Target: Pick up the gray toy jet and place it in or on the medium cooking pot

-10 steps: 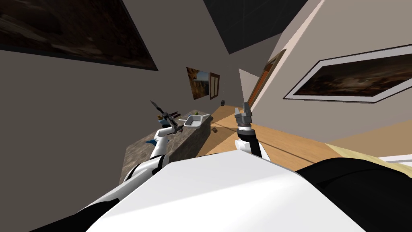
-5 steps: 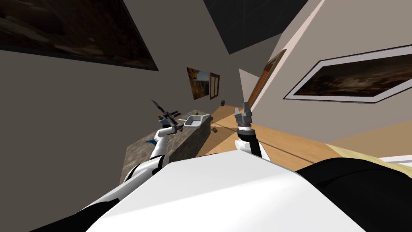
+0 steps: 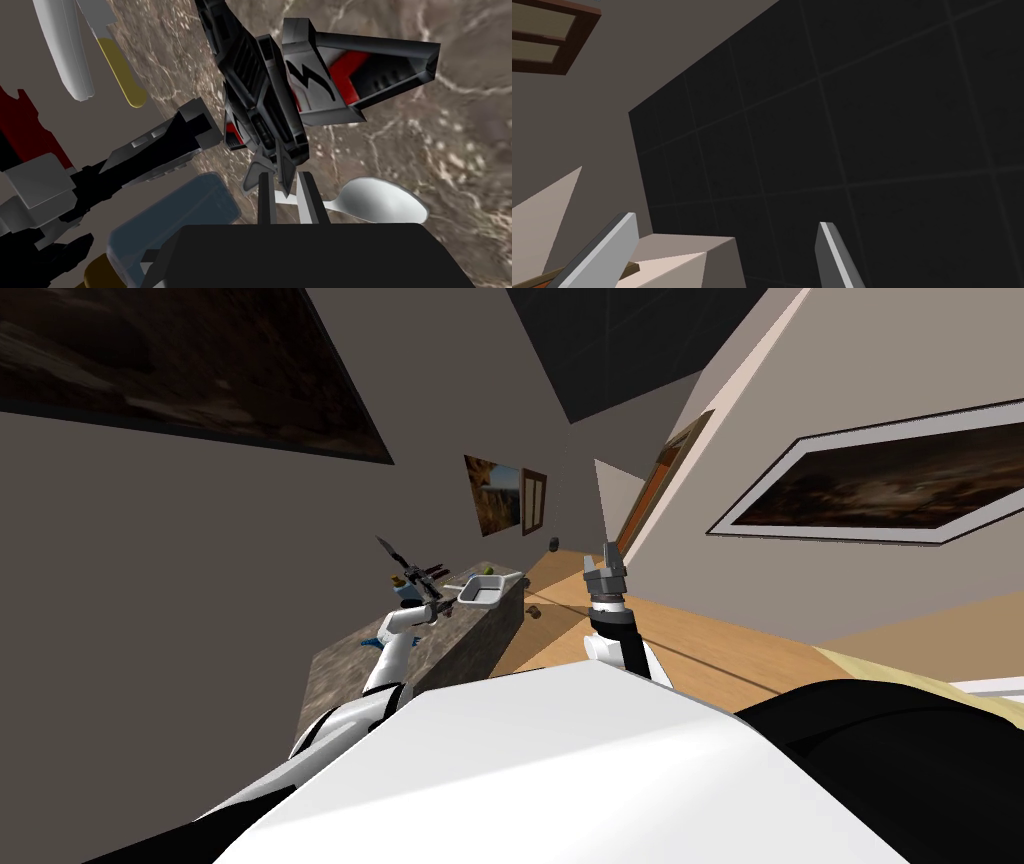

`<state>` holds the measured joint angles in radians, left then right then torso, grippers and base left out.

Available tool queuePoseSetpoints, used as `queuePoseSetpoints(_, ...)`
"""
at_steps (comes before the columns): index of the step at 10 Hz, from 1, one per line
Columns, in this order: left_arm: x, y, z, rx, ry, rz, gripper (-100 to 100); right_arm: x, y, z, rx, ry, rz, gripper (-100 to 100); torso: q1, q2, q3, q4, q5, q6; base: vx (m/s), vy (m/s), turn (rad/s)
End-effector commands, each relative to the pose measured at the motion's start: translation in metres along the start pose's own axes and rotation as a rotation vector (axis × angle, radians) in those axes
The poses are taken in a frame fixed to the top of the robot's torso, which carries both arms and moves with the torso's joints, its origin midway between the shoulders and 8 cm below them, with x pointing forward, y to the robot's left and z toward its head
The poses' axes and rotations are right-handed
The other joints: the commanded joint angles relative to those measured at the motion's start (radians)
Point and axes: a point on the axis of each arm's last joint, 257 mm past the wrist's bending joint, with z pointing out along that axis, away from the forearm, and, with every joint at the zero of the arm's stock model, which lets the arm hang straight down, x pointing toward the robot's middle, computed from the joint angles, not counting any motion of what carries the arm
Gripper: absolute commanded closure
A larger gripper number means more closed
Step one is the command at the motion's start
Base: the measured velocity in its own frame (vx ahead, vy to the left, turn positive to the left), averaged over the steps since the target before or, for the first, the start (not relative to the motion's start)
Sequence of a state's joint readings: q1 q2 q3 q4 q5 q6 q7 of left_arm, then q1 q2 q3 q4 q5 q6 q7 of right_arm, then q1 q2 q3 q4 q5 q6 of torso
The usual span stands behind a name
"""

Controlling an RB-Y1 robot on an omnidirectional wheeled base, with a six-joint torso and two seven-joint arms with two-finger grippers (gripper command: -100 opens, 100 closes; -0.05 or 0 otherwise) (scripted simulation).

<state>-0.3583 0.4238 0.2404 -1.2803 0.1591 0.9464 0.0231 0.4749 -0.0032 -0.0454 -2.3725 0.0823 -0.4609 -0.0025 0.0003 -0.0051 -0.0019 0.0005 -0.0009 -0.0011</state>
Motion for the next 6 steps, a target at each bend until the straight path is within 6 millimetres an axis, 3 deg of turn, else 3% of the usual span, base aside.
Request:
queuePoseSetpoints(1,0.000,-0.001,-0.004,0.006,-0.001,-0.002,100,0.000,0.000,0.000,0.000,0.000,0.000,0,0.000,0.000,0.000,0.000,0.000,0.000,0.024,0.004,0.004)
queuePoseSetpoints(3,-0.004,0.016,-0.011,-0.014,-0.008,-0.006,100,0.000,0.000,0.000,0.000,0.000,0.000,0,-0.001,0.001,0.001,0.000,0.000,0.000,0.035,0.005,0.001)
queuePoseSetpoints(4,-0.002,0.006,-0.016,0.008,-0.003,-0.002,100,0.000,0.000,0.000,0.000,0.000,0.000,0,-0.001,0.001,0.000,0.000,0.000,0.000,0.029,0.005,0.008)
queuePoseSetpoints(5,-0.003,0.017,-0.019,-0.008,-0.006,-0.004,100,0.000,0.000,0.000,0.000,0.000,0.000,0,-0.001,0.001,0.001,0.001,0.000,0.000,0.026,0.010,-0.002)
queuePoseSetpoints(6,-0.001,0.010,-0.022,0.008,-0.002,-0.001,100,0.000,0.000,0.000,0.000,0.000,0.000,0,-0.001,0.002,0.001,0.001,0.000,0.000,0.021,0.008,0.005)
